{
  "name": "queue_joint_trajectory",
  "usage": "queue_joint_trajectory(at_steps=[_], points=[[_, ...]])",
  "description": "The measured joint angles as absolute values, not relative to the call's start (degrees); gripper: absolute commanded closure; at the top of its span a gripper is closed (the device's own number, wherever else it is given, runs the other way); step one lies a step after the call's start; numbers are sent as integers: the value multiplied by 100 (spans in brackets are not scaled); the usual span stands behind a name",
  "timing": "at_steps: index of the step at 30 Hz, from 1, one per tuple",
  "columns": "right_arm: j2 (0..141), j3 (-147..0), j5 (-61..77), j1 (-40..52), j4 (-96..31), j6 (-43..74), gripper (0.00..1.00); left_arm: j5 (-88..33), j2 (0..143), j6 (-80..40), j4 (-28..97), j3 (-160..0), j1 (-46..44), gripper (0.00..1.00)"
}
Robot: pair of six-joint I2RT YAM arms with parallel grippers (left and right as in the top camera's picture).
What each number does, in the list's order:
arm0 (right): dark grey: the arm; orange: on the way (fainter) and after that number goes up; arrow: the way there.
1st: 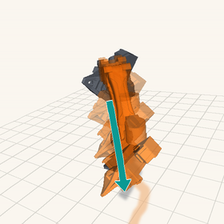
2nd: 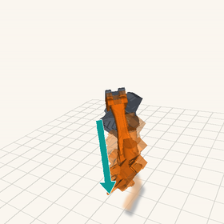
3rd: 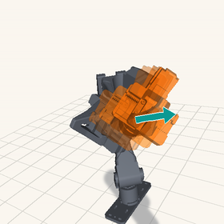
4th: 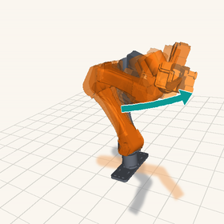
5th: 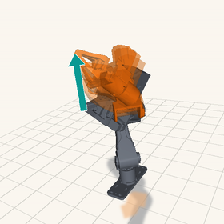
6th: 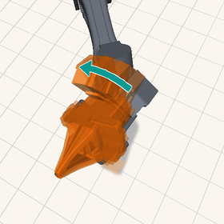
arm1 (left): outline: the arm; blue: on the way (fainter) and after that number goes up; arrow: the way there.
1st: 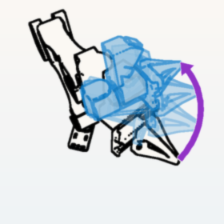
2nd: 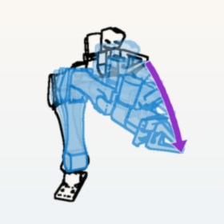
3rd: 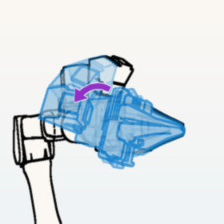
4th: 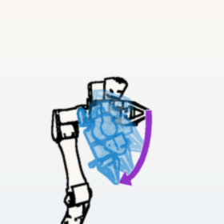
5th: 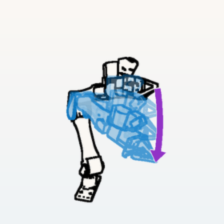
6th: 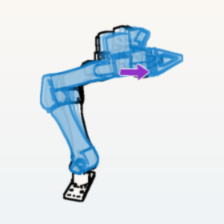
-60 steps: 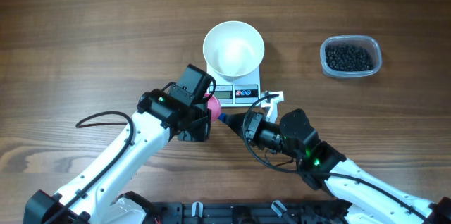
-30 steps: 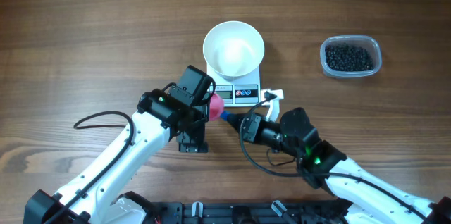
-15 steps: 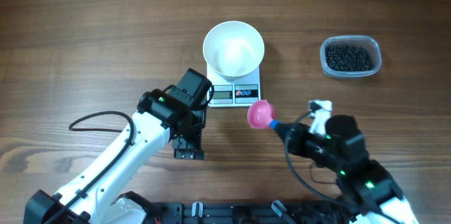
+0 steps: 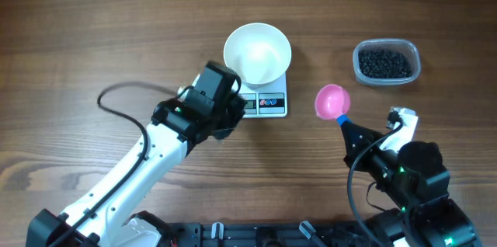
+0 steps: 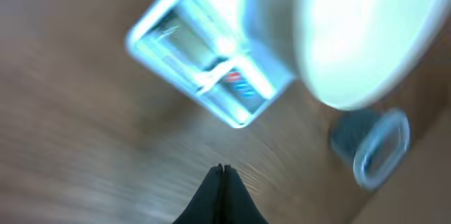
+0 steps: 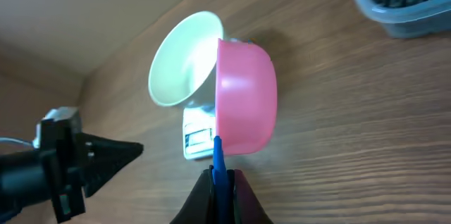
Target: Scoop item into bowl and weigh 150g on scale
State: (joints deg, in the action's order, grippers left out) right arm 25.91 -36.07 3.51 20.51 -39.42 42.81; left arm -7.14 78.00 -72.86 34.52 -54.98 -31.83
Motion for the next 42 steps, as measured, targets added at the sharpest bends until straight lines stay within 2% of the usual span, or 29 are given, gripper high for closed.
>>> queue_joint_trajectory(at_steps=[6,10,14,19,24,42], points=[[2591,-3607,-19,2051,-3940,4447,96,-451,7920,-5763,3155,-5496,-3183,96],[2591,-3607,-187,2051,-3940,4495,96,-327,8291,-5516,2910,-5496,-3280,96],[2591,-3607,-309,2051,-3854,4497,95,-169,8742,-5293,2263,-5494,-3811,96],[2591,-3607,-331,2051,-3824,4497,95,602,9026,-5129,1964,-5494,-4370,96],[2591,-3607,-405,2051,-3811,4499,95,1096,9347,-5096,1559,-5494,-4425,96],[2591,-3607,-521,2051,-3743,4626,95,1398,9988,-5085,1319,-5494,-4425,96]])
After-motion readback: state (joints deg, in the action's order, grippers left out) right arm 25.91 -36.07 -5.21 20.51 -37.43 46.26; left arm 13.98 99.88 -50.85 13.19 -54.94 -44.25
